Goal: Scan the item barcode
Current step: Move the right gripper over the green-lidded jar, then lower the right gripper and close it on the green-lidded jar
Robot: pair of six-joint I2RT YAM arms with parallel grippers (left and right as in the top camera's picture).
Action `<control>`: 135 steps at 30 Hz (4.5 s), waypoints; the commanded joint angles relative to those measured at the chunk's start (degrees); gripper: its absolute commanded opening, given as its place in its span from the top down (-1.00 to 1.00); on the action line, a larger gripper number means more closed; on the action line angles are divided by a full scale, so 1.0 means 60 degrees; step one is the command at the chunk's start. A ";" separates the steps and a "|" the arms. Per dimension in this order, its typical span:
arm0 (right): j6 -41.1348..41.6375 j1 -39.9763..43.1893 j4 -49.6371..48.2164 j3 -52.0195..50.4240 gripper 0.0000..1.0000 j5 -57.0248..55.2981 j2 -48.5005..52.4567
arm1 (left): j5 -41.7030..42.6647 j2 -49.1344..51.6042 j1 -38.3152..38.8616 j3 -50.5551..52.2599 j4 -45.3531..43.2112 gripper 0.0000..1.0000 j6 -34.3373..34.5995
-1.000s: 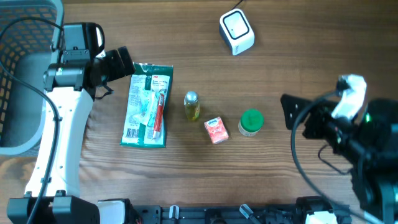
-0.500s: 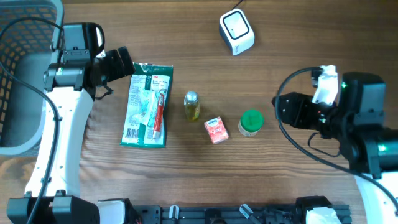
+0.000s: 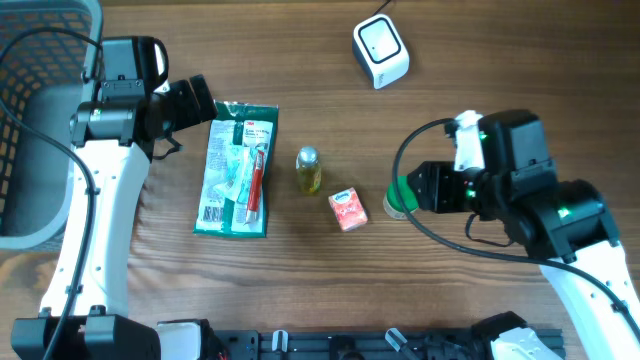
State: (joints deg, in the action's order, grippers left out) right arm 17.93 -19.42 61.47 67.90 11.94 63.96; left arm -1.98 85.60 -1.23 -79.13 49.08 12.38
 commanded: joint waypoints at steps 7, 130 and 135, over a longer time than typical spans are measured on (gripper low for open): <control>0.0062 -0.0539 0.1654 0.2448 -0.34 -0.0987 0.0838 | 0.0073 -0.0069 -0.0036 -0.0135 -0.0022 -1.00 0.0084; 0.1260 -0.0539 -0.1249 -0.0790 -0.46 -0.2062 0.5843 | 0.0073 -0.0069 -0.0036 -0.0135 -0.0025 -1.00 0.0084; 0.1275 -0.0539 -0.1392 -0.0925 -0.48 -0.2018 0.5843 | 0.0076 -0.0069 -0.0036 -0.0135 -0.0025 -1.00 0.0084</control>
State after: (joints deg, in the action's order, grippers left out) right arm 25.80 -22.48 53.25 63.57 0.99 98.37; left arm -1.98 85.60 -1.23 -79.13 49.10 12.38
